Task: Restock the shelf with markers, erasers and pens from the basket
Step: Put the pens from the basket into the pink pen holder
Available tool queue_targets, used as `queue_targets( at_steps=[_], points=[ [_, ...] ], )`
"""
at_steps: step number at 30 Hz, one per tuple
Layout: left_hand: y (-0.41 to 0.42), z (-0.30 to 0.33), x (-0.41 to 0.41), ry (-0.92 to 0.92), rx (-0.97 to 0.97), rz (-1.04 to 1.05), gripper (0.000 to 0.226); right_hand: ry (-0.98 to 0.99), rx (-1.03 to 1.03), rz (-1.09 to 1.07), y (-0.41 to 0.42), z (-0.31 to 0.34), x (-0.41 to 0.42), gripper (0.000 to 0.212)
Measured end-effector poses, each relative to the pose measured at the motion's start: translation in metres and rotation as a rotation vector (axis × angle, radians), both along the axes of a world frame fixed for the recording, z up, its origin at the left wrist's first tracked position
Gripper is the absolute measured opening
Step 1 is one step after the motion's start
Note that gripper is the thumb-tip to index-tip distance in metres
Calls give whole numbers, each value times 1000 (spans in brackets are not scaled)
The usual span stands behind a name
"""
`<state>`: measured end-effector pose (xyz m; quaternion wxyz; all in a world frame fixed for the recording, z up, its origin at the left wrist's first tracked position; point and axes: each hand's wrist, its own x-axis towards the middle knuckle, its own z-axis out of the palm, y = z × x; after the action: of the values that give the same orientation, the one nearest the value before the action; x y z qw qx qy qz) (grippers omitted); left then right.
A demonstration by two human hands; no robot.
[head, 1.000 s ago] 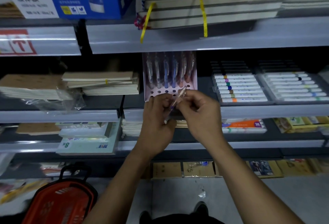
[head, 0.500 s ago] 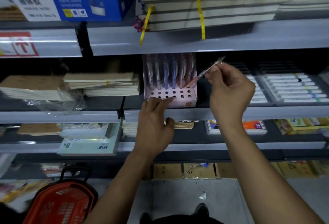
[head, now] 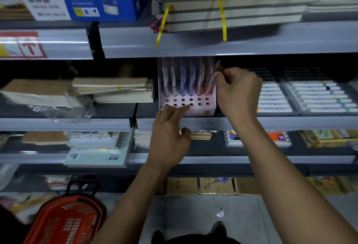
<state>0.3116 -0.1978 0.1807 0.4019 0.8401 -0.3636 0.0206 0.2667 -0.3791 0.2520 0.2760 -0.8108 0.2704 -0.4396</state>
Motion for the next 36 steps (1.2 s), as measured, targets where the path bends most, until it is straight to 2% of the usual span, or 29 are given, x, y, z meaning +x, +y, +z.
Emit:
queue_targets(
  at_steps=[3, 6, 16, 20, 27, 36],
  points=[
    [0, 1, -1, 7, -4, 2, 60, 64, -3, 26, -4, 5, 5, 26],
    [1, 1, -1, 25, -2, -1, 60, 135, -21, 51, -3, 2, 4, 15],
    [7, 2, 1, 32, -1, 9, 58, 137, -40, 75, 5, -17, -8, 15],
    [14, 6, 4, -8, -6, 26, 52, 167, -129, 80, 16, -29, -25, 24],
    [32, 21, 10, -216, 162, -21, 53, 454, -164, 125, 39, -45, -57, 65],
    [43, 30, 7, -226, 181, -142, 66, 515, -121, 31, 62, -45, -84, 73]
  ],
)
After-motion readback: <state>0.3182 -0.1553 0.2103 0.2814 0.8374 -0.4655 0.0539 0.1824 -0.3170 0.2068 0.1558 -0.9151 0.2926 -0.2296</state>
